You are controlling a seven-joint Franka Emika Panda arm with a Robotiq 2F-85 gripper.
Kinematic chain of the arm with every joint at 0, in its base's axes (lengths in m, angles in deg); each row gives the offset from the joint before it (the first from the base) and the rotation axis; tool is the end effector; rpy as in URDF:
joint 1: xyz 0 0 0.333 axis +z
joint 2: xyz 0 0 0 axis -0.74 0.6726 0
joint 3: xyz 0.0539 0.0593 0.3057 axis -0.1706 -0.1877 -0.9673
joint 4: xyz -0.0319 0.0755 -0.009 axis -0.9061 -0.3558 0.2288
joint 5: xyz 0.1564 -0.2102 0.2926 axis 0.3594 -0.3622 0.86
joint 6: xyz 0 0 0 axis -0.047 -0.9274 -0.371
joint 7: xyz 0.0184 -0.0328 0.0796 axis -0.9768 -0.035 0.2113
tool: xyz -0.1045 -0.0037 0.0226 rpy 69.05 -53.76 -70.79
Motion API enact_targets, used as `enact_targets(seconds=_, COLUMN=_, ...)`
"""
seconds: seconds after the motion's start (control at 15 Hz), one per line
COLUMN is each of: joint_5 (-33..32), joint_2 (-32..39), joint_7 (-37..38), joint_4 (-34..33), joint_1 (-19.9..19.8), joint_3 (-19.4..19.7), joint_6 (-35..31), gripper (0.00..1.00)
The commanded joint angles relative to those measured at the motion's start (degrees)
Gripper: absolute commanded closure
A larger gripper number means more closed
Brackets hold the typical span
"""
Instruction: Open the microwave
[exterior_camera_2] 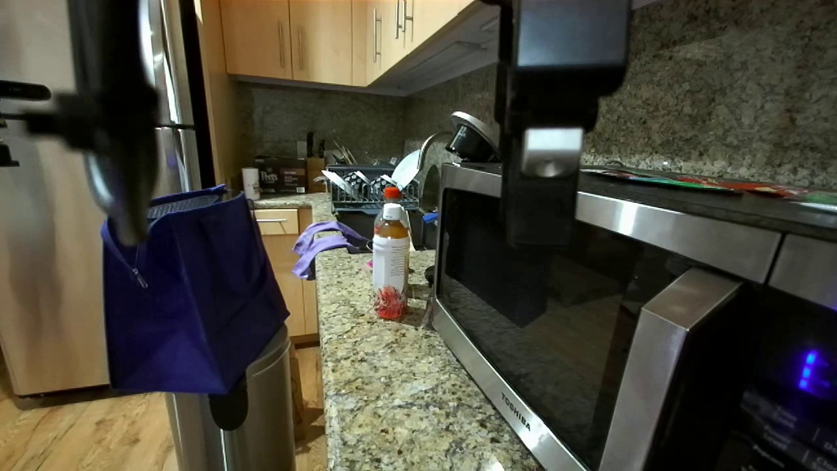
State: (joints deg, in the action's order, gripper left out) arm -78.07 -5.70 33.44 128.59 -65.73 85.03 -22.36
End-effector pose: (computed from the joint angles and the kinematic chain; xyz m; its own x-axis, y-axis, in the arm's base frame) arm 0.4806 -0.3756 0.5247 0.5233 -0.8501 0.0595 -0.8489 -0.5140 0.1230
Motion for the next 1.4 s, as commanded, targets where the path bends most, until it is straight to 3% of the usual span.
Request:
enact_targets(seconds=0.0, joint_5=0.12, joint_2=3.07, joint_7=-8.07, joint_4=-3.99, joint_1=-0.85, joint_3=-0.93, joint_6=1.1, gripper=0.0)
enact_targets(seconds=0.2, joint_5=1.08, joint_2=5.7, joint_7=-16.66, joint_4=-6.7, joint_1=-1.61, joint_3=-1.46, joint_6=2.66, gripper=0.0)
enact_targets(seconds=0.53, joint_5=1.62, joint_2=11.3, joint_7=-23.57, joint_4=-10.42, joint_1=-3.73, joint_3=-1.38, joint_6=0.62, gripper=0.0)
enact_targets(seconds=1.13, joint_5=9.72, joint_2=18.91, joint_7=-31.78, joint_4=-18.25, joint_1=-10.2, joint_3=-4.4, joint_6=2.42, gripper=0.0)
enact_targets(seconds=1.33, joint_5=11.05, joint_2=17.71, joint_7=-31.16, joint_4=-16.99, joint_1=-10.54, joint_3=-4.83, joint_6=-1.61, gripper=0.0)
